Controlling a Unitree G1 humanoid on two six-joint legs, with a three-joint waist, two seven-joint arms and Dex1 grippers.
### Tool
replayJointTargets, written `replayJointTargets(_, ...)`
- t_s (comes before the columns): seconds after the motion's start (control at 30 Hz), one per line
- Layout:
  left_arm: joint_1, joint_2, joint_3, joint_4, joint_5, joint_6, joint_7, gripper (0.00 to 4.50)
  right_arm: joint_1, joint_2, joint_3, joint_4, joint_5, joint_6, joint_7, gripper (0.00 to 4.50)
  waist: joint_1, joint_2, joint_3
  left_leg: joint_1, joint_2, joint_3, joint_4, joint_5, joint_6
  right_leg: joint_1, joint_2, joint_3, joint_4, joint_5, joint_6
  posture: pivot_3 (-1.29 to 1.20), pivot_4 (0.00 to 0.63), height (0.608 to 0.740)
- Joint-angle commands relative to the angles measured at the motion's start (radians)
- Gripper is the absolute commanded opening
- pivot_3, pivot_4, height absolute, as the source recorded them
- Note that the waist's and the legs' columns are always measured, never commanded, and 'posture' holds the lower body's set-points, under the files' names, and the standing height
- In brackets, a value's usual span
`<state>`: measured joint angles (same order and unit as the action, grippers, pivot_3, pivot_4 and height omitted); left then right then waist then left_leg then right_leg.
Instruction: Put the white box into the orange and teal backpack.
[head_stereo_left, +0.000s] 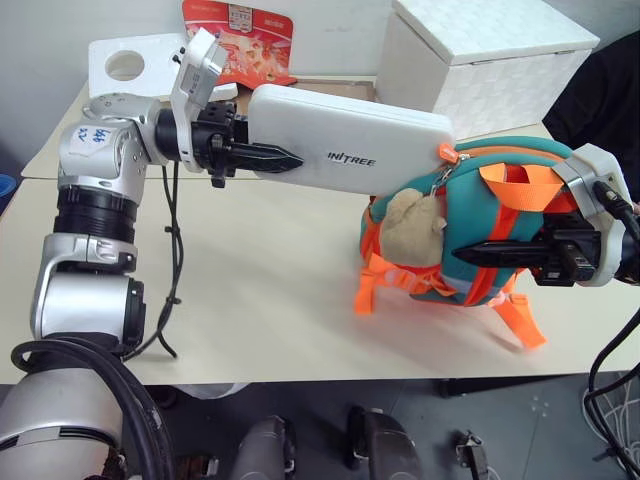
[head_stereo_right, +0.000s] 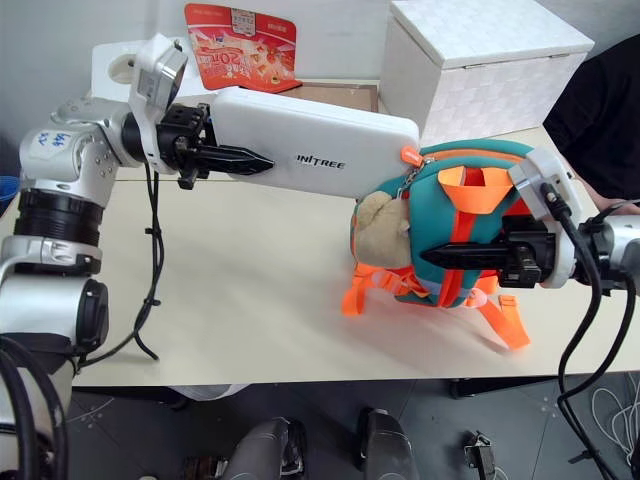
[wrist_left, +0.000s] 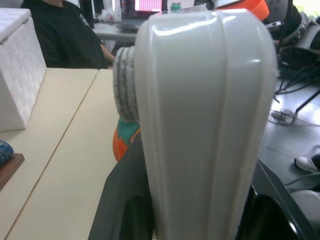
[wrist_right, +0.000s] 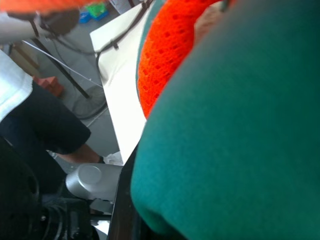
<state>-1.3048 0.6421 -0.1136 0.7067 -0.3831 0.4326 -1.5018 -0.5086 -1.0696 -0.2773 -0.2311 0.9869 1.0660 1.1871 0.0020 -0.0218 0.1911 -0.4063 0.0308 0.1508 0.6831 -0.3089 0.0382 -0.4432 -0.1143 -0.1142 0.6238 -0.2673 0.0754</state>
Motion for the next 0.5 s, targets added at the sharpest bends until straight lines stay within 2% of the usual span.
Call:
replayJointTargets(0.03, -0.049, 0.022, -0.027, 0.054, 0.061, -0.086, -0.111, 1.32, -0.006, -0.002, -0.012, -0.021, 0.002, -0.024, -0.005, 0.04, -0.002, 0.0, 0.0, 0.0, 0.0, 0.0, 0.0, 0.0, 0.0, 0.0, 0.0, 0.0, 0.0, 0.0, 0.0, 0.0, 0.15, 0.74)
replayJointTargets(0.2, -0.051, -0.031, -0.032, 0.091, 0.095, -0.173, -0.083, 1.32, -0.022, -0.004, -0.005, -0.018, 0.004, -0.028, -0.008, 0.04, -0.002, 0.0, 0.0, 0.0, 0.0, 0.0, 0.0, 0.0, 0.001, -0.001, 0.0, 0.0, 0.0, 0.0, 0.0, 0.0, 0.15, 0.74)
replayJointTargets(0.33, -0.065, -0.135, -0.018, 0.089, 0.083, -0.176, -0.04, 1.32, -0.034, -0.004, 0.003, -0.027, 0.014, -0.024, -0.006, 0.04, 0.006, 0.0, 0.0, -0.001, -0.001, 0.0, 0.001, 0.001, 0.002, -0.001, 0.0, 0.0, 0.0, 0.0, 0.001, 0.0, 0.15, 0.74)
replayJointTargets(0.5, -0.079, -0.309, -0.023, 0.159, 0.13, -0.254, 0.058, 1.32, -0.027, 0.012, 0.021, -0.07, 0.024, -0.02, -0.02, 0.04, 0.013, 0.0, 0.0, -0.002, -0.001, 0.0, 0.001, 0.001, 0.003, -0.001, 0.0, 0.0, 0.0, 0.001, 0.002, 0.0, 0.15, 0.74)
